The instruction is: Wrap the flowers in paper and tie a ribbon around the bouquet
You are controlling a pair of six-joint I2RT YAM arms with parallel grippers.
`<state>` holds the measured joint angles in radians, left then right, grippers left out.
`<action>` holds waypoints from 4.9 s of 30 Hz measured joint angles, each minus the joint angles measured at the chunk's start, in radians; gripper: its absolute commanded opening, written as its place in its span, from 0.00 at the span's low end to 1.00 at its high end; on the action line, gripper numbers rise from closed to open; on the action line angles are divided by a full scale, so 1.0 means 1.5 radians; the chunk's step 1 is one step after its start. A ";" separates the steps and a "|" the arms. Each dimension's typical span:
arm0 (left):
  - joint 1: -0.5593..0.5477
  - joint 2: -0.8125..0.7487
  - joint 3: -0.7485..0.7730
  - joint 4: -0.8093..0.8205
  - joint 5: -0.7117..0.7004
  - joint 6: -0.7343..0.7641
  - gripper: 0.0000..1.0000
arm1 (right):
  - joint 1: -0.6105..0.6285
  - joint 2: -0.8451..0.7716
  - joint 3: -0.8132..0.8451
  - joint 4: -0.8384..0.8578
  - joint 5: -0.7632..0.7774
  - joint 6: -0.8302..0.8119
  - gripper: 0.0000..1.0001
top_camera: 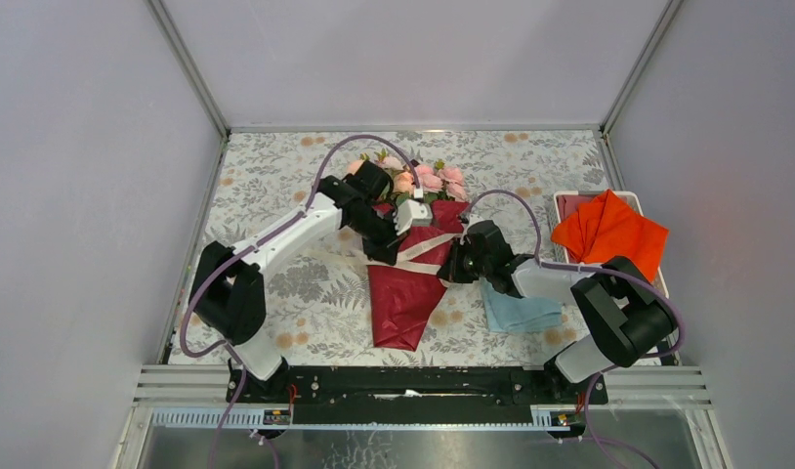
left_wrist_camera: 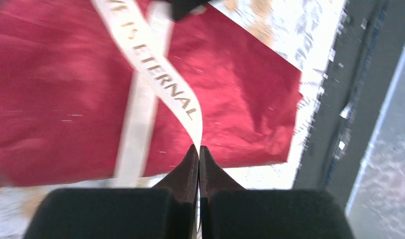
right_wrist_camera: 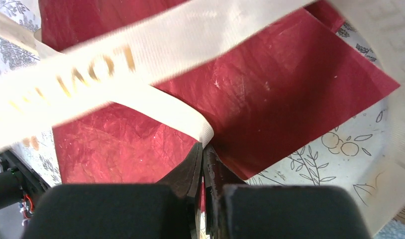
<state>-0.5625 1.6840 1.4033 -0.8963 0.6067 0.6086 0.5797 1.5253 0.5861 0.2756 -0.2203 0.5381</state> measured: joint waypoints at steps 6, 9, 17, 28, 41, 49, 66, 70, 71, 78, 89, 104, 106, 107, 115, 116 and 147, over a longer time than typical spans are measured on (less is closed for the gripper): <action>-0.037 0.010 -0.092 -0.044 0.014 0.016 0.38 | -0.002 0.000 0.000 0.016 -0.001 0.007 0.04; -0.040 0.036 -0.097 -0.053 -0.016 0.030 0.58 | -0.003 0.000 0.000 0.017 -0.002 0.007 0.05; -0.007 0.031 -0.050 -0.039 -0.082 0.077 0.93 | -0.003 0.000 0.000 0.017 -0.007 0.003 0.04; 0.008 0.090 -0.063 0.102 -0.094 0.099 0.99 | -0.015 -0.006 0.009 0.002 -0.024 -0.013 0.06; 0.005 0.133 -0.066 0.115 0.020 0.133 0.97 | -0.034 -0.009 0.014 -0.006 -0.036 -0.018 0.06; -0.011 0.153 -0.070 0.130 0.026 0.125 0.83 | -0.035 0.000 0.024 -0.002 -0.050 -0.017 0.06; -0.029 0.110 -0.124 0.201 -0.061 0.105 0.00 | -0.037 0.000 0.025 -0.002 -0.054 -0.018 0.12; -0.028 0.102 -0.123 0.200 -0.079 0.101 0.00 | -0.044 -0.002 0.026 -0.014 -0.054 -0.027 0.37; -0.028 0.099 -0.121 0.199 -0.084 0.099 0.00 | -0.049 -0.005 0.026 -0.022 -0.054 -0.032 0.41; -0.028 0.037 -0.099 0.199 -0.134 0.085 0.00 | -0.141 -0.107 0.041 -0.111 -0.068 -0.079 0.50; -0.028 0.020 -0.070 0.199 -0.138 0.084 0.00 | -0.190 -0.025 0.143 -0.230 -0.018 -0.164 0.51; -0.028 0.022 -0.061 0.199 -0.138 0.080 0.00 | -0.191 0.118 0.162 -0.166 -0.090 -0.157 0.00; -0.028 0.022 -0.060 0.199 -0.137 0.079 0.00 | -0.191 0.120 0.161 -0.162 -0.073 -0.149 0.00; -0.028 0.022 -0.060 0.198 -0.136 0.078 0.00 | -0.191 0.119 0.160 -0.159 -0.060 -0.147 0.00; -0.028 0.023 -0.060 0.199 -0.130 0.071 0.00 | -0.191 0.018 0.160 -0.156 0.091 -0.157 0.00; -0.028 0.023 -0.060 0.199 -0.130 0.070 0.00 | -0.187 0.001 0.164 -0.154 0.108 -0.164 0.00; 0.015 0.008 -0.039 0.193 -0.047 0.024 0.00 | -0.056 0.145 0.289 -0.230 -0.331 -0.098 0.36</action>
<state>-0.5404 1.6955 1.3449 -0.6064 0.5358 0.6449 0.4957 1.7424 1.0203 -0.0689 -0.7166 0.3904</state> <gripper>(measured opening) 0.007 0.183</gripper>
